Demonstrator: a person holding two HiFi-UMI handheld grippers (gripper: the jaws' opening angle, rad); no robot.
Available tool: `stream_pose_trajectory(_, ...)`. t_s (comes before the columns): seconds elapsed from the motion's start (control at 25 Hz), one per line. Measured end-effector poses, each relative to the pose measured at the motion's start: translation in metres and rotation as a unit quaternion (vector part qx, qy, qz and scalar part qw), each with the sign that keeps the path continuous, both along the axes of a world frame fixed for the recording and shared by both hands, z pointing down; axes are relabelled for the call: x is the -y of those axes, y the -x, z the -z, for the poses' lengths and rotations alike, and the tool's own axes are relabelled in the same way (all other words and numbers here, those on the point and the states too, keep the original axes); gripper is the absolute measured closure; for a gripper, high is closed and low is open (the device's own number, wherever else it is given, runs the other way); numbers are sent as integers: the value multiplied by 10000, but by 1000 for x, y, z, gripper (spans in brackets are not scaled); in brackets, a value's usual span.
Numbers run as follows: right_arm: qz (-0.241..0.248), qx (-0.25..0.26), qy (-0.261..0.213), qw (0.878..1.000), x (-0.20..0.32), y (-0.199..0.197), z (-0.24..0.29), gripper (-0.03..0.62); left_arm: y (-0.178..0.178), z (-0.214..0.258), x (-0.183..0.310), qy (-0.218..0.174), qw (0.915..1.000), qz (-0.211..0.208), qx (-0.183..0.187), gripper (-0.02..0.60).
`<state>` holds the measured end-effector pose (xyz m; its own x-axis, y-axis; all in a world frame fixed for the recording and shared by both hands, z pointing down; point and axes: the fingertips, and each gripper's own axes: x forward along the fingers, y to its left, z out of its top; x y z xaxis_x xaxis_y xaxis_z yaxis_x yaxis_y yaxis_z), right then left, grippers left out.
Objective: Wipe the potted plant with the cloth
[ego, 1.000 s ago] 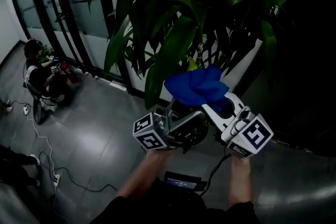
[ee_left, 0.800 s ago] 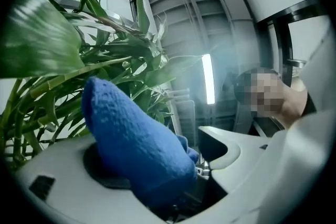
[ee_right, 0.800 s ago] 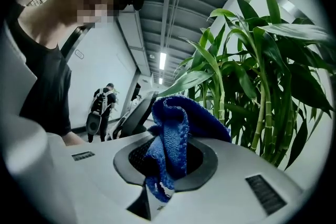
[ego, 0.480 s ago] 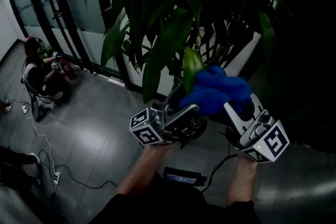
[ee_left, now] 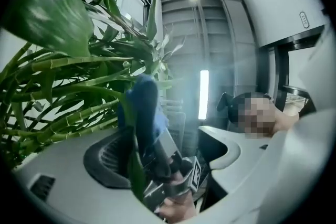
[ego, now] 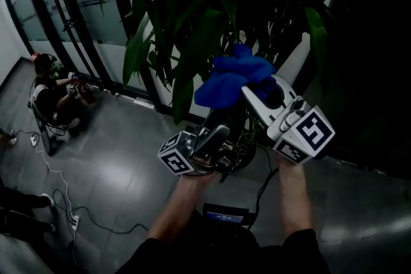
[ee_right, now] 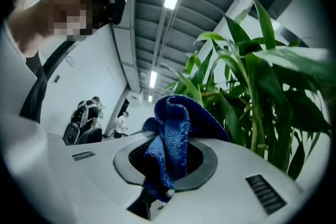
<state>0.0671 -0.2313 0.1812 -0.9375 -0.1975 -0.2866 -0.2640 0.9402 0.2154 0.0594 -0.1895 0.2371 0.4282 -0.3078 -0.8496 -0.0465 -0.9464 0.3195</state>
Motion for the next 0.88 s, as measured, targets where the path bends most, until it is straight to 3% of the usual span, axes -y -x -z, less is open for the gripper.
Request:
stream_pose_trajectory(0.6,252,-255,740,9966,-35,-27,-100,516,2,-10,1,78,9993,-80,-370,195)
stream_pose_trajectory(0.88,391,-676,728,9943,-55,-33,-125,516,4,-10,0,51,9995,5,-324,195)
